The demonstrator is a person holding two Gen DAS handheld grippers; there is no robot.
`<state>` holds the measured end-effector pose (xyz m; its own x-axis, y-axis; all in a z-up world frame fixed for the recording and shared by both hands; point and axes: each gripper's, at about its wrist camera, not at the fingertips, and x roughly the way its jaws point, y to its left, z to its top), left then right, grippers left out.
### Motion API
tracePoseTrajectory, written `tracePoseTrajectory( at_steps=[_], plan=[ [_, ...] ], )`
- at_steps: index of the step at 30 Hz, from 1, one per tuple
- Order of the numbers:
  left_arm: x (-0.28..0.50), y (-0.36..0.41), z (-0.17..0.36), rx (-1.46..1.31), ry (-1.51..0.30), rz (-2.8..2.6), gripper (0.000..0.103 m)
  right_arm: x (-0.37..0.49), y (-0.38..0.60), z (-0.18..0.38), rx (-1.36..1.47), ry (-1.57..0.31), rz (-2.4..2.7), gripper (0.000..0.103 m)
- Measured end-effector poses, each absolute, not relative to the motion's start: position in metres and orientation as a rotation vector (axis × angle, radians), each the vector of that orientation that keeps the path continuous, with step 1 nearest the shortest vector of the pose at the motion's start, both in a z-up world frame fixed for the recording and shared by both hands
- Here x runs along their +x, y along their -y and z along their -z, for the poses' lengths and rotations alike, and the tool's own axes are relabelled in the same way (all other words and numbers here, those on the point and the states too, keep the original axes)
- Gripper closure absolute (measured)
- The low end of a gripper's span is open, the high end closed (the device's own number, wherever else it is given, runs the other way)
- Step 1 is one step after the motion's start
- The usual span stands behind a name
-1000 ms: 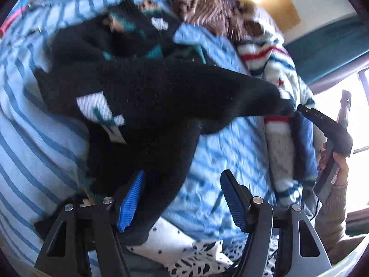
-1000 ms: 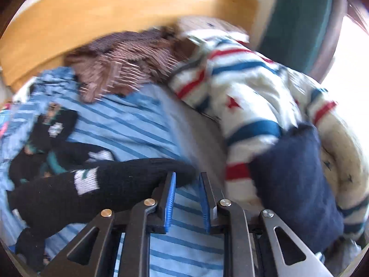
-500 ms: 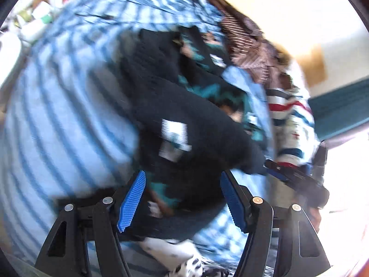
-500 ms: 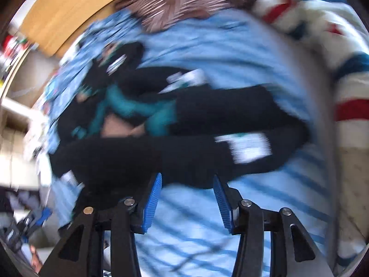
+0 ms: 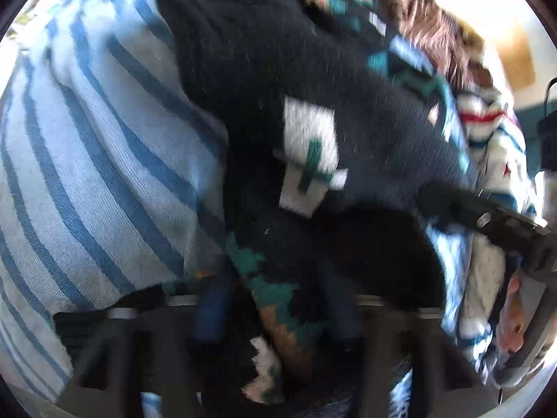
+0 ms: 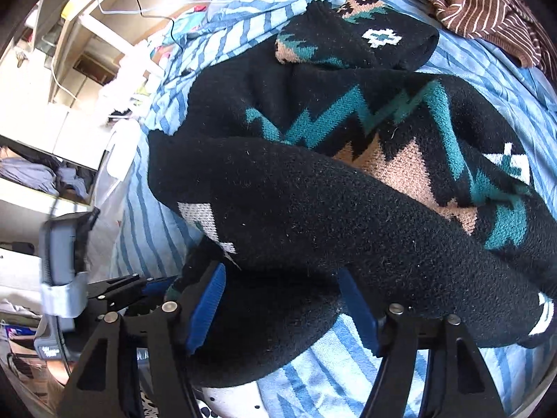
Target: Fold clothes
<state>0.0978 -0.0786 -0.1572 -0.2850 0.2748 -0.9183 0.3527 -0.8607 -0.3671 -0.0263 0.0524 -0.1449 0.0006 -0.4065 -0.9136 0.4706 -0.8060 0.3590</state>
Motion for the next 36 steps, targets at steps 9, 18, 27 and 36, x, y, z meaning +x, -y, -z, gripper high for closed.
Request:
tracePoseTrajectory(
  at_steps=[9,18,27,36],
  plan=[
    [0.17,0.136,0.091,1.468,-0.653,2.205,0.103,-0.022,-0.056,0.142,1.695,-0.115,1.89,0.024],
    [0.167,0.141,0.137,1.581,-1.418,2.13,0.101,-0.017,-0.047,0.146,1.735,-0.113,1.83,0.024],
    [0.12,0.114,0.146,1.744,-1.413,2.114,0.037,-0.014,-0.041,0.143,1.707,-0.226,1.855,0.024],
    [0.093,0.074,0.16,1.879,-1.282,2.173,0.083,-0.012,-0.054,0.158,1.78,-0.152,1.818,0.024]
  ],
)
